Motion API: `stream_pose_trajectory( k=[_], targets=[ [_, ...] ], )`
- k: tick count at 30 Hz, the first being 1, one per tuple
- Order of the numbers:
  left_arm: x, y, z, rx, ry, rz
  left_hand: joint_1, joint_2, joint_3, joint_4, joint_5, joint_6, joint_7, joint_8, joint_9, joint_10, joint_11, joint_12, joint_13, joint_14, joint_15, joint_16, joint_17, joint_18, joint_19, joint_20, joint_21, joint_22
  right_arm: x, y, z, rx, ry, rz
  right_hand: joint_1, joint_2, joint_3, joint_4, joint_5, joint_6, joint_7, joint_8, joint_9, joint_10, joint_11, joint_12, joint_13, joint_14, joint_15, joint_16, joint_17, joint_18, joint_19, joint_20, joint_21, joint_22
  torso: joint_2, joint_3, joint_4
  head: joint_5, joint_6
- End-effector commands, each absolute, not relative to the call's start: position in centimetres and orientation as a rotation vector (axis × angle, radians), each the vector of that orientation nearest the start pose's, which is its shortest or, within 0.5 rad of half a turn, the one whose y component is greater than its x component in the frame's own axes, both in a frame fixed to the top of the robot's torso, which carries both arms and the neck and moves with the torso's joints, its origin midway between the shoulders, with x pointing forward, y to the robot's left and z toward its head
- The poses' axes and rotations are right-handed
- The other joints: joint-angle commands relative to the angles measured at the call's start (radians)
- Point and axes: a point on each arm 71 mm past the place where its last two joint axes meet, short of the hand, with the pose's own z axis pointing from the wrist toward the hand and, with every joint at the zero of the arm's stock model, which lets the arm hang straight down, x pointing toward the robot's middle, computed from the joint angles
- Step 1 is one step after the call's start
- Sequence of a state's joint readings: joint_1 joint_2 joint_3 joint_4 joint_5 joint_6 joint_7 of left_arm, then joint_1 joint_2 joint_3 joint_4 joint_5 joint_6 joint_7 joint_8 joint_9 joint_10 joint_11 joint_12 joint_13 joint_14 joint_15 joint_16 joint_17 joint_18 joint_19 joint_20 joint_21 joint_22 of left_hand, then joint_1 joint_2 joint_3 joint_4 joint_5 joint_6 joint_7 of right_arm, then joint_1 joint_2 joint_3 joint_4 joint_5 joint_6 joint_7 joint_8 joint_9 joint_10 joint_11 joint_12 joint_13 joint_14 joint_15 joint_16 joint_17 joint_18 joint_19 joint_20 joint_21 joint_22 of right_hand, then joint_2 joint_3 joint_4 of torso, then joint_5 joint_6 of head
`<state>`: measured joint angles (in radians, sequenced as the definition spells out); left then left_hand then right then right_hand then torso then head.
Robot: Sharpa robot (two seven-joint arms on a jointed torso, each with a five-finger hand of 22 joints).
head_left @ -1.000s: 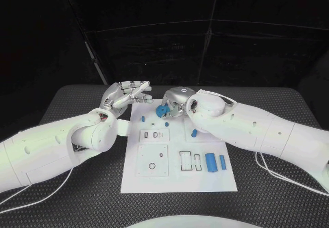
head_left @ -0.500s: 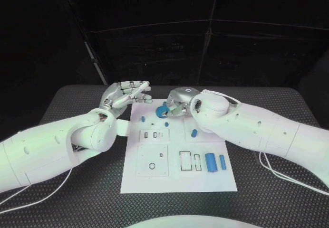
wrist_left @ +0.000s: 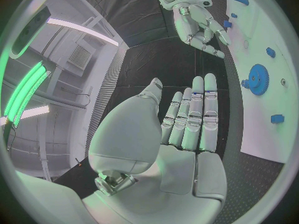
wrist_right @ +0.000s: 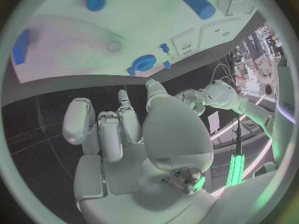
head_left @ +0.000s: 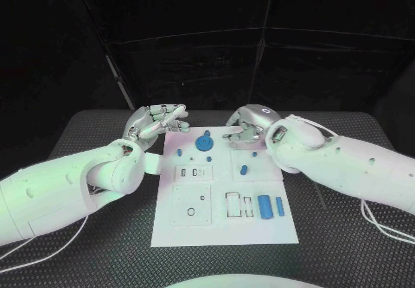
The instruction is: Assemble the parts on the task board
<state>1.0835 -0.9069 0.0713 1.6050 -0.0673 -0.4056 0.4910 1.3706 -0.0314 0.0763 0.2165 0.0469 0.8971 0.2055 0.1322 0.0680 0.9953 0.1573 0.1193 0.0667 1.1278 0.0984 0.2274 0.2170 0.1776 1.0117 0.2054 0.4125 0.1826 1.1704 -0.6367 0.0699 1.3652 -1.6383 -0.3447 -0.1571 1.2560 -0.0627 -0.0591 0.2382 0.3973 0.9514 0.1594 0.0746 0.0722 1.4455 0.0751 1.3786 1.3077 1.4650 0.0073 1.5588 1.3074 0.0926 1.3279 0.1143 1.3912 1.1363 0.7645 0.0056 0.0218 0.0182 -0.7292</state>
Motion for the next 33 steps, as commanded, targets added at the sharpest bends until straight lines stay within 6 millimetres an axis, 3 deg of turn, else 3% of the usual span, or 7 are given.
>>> stream_pose_trajectory(
  k=[1, 5, 9, 10, 14, 20, 33],
  targets=[
    [47.0, 22.4, -17.6, -1.067, 1.265, -1.553, 0.008, 0.004, -0.001, -0.007, 0.001, 0.007, -0.002, -0.005, -0.001, 0.004, 0.002, -0.007, -0.001, -0.003, 0.004, -0.004, 0.002, 0.003, 0.006, -0.001, -0.001, -0.001, 51.6, -16.7, -15.9, -0.102, 1.501, 0.764, 0.052, -0.019, -0.009, -0.029, -0.062, 0.002, -0.002, -0.004, -0.002, -0.005, -0.002, -0.002, 0.072, 0.093, -0.007, -0.007, 0.205, 0.0, -0.02, -0.004, -0.015, -0.032, -0.003, -0.0013, -0.0066, -0.003, 0.006],
    [47.0, 22.5, -17.6, -1.067, 1.262, -1.55, 0.008, 0.004, -0.001, -0.007, 0.001, 0.007, -0.002, -0.005, -0.001, 0.004, 0.002, -0.007, -0.001, -0.003, 0.004, -0.004, 0.002, 0.003, 0.006, -0.001, -0.001, -0.001, 51.6, -20.9, -16.0, -0.032, 1.537, 0.806, 0.12, -0.022, -0.014, -0.069, -0.115, -0.005, -0.013, -0.005, -0.003, -0.009, -0.011, -0.004, 0.071, 0.091, -0.013, -0.01, 0.2, 0.002, -0.029, -0.009, -0.022, -0.044, -0.004, 0.0013, -0.0128, -0.006, 0.01],
    [47.0, 22.5, -17.6, -1.067, 1.261, -1.549, 0.008, 0.004, -0.001, -0.007, 0.001, 0.007, -0.002, -0.005, -0.001, 0.004, 0.002, -0.007, -0.001, -0.003, 0.005, -0.004, 0.002, 0.003, 0.006, -0.001, -0.001, -0.001, 51.6, -24.1, -16.1, 0.026, 1.554, 0.801, 0.141, -0.021, -0.022, -0.082, -0.119, -0.018, -0.011, -0.009, -0.004, -0.011, -0.011, -0.007, 0.069, 0.091, -0.015, -0.011, 0.197, 0.002, -0.032, -0.012, -0.024, -0.048, -0.003, 0.0041, -0.0127, -0.011, 0.015],
    [47.0, 22.5, -17.6, -1.067, 1.261, -1.549, 0.008, 0.004, -0.001, -0.007, 0.001, 0.007, -0.002, -0.005, -0.001, 0.004, 0.002, -0.007, -0.001, -0.003, 0.005, -0.004, 0.002, 0.003, 0.006, -0.001, -0.001, -0.001, 51.6, -24.7, -16.1, 0.038, 1.56, 0.795, 0.147, -0.02, -0.024, -0.085, -0.117, -0.024, -0.009, -0.01, -0.005, -0.013, -0.01, -0.009, 0.067, 0.09, -0.014, -0.012, 0.195, 0.003, -0.033, -0.011, -0.026, -0.05, -0.002, 0.0029, -0.0111, -0.016, 0.017],
    [47.1, 22.5, -17.7, -1.067, 1.261, -1.549, 0.009, 0.004, -0.002, -0.008, 0.001, 0.008, -0.003, -0.006, -0.001, 0.005, 0.001, -0.008, -0.001, -0.003, 0.005, -0.005, 0.002, 0.003, 0.005, 0.0, -0.002, -0.002, 52.1, -26.8, -16.5, 0.072, 1.578, 0.767, 0.176, -0.015, -0.028, -0.102, -0.112, -0.045, -0.004, -0.01, -0.006, -0.021, -0.006, -0.02, 0.058, 0.089, -0.01, -0.015, 0.188, 0.005, -0.04, -0.009, -0.032, -0.061, -0.003, 0.0049, -0.0145, -0.02, 0.014],
    [47.2, 22.4, -17.7, -1.068, 1.262, -1.549, 0.01, 0.005, -0.002, -0.009, 0.001, 0.009, -0.003, -0.006, -0.001, 0.005, 0.001, -0.009, -0.001, -0.004, 0.005, -0.007, 0.003, 0.003, 0.004, 0.0, -0.003, -0.002, 52.5, -27.9, -17.6, 0.093, 1.604, 0.745, 0.194, -0.009, -0.028, -0.112, -0.111, -0.052, -0.003, -0.009, -0.005, -0.022, -0.005, -0.021, 0.057, 0.089, -0.009, -0.015, 0.189, 0.005, -0.041, -0.008, -0.033, -0.063, -0.003, 0.0027, -0.0128, -0.026, 0.01],
    [47.3, 22.4, -17.8, -1.069, 1.261, -1.547, 0.01, 0.005, -0.002, -0.009, 0.001, 0.009, -0.003, -0.006, -0.001, 0.005, 0.001, -0.009, -0.001, -0.004, 0.005, -0.007, 0.003, 0.003, 0.004, 0.0, -0.003, -0.002, 53.0, -27.6, -19.3, 0.089, 1.656, 0.726, 0.218, 0.008, -0.022, -0.129, -0.11, -0.034, 0.001, 0.004, 0.001, -0.023, -0.002, -0.021, 0.057, 0.09, -0.008, -0.014, 0.193, 0.005, -0.04, -0.006, -0.033, -0.062, -0.003, 0.0011, -0.012, -0.029, 0.005]
  ],
)
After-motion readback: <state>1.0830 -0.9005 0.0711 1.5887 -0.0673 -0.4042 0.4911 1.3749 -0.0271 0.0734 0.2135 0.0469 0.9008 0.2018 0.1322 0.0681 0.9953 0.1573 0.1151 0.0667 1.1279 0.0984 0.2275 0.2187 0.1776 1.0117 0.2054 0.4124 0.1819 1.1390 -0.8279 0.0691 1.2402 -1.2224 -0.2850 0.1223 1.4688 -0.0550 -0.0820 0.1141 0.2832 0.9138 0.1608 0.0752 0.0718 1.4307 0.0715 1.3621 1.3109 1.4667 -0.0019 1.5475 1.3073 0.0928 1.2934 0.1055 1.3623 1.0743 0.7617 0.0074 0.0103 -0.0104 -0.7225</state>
